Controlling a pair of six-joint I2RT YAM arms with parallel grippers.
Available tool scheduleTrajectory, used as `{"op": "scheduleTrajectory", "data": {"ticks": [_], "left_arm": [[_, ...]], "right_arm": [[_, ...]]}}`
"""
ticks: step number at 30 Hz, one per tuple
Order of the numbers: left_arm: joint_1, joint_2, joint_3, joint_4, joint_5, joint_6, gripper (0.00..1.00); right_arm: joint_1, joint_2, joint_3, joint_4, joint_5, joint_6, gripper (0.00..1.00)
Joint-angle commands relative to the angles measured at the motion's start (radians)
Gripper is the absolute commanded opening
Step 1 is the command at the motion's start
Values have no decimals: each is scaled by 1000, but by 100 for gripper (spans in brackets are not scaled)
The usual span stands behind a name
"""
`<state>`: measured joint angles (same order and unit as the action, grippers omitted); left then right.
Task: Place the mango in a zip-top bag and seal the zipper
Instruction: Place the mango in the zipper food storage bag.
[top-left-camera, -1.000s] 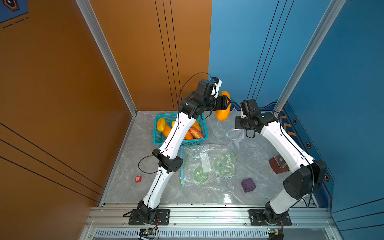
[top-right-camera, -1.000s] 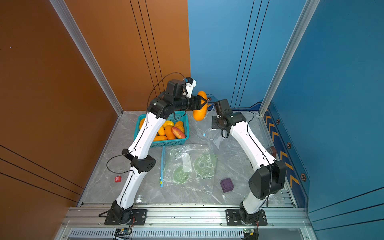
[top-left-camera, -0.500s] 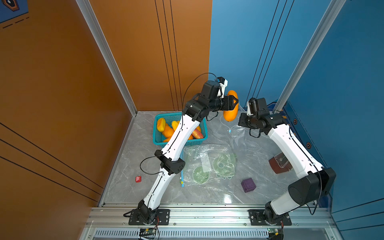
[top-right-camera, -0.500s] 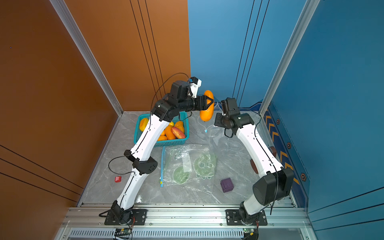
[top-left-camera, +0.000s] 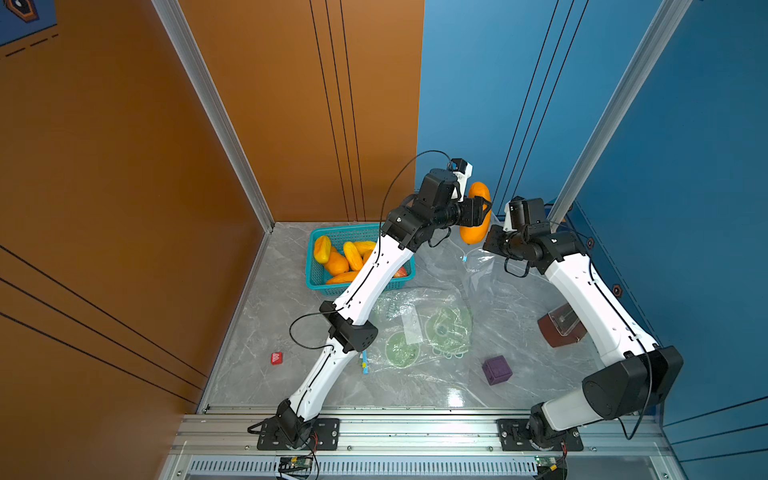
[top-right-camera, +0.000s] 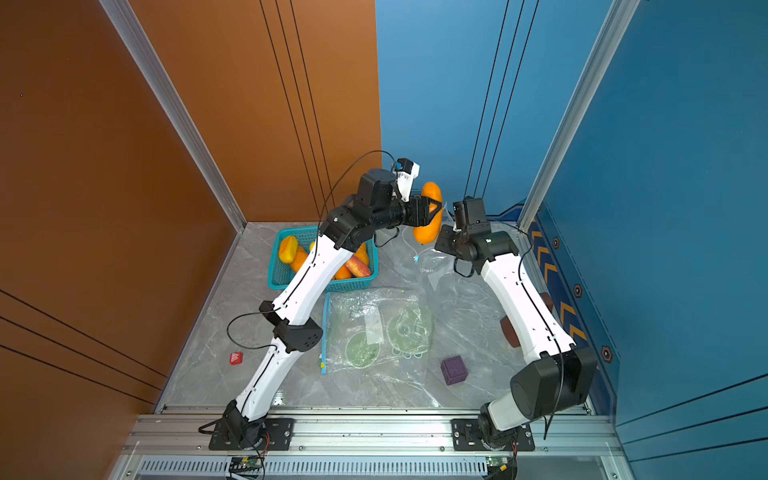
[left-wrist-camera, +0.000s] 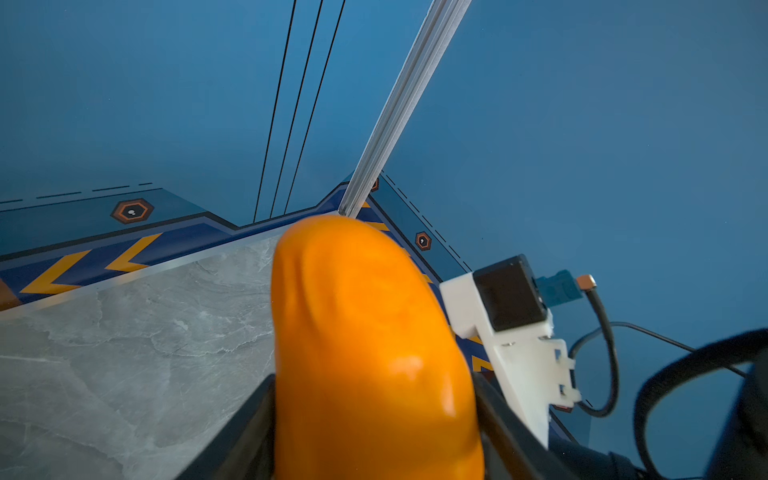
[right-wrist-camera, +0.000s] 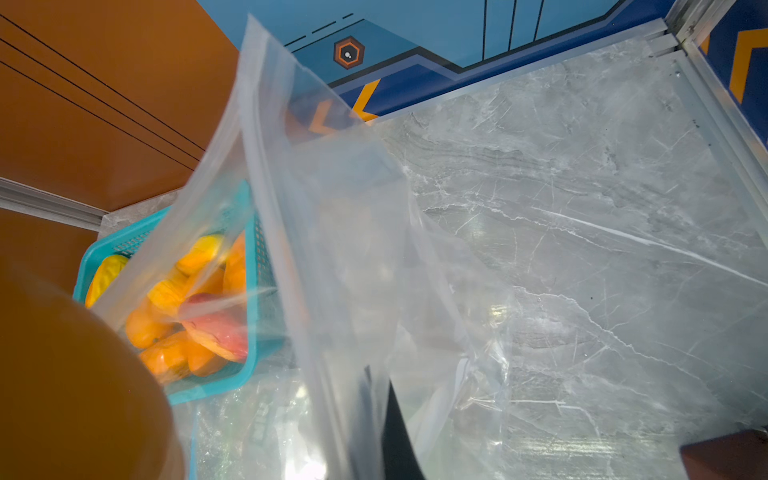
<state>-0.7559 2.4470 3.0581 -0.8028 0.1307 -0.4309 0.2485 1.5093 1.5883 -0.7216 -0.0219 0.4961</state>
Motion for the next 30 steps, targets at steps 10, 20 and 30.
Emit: {"op": "scheduleTrajectory", "data": {"ticks": [10,20,30], "left_arm": [[-3,43,16,31,-21,32,57],[26,16,-46,30,44,2,70],[30,2,-86,26,118,-20,85]], "right_arm": [[-26,-38,-10,48,-38,43,0],[-34,-11,-4,51,-41,27,0],[-34,-4,1,57,-51,17,0]]}}
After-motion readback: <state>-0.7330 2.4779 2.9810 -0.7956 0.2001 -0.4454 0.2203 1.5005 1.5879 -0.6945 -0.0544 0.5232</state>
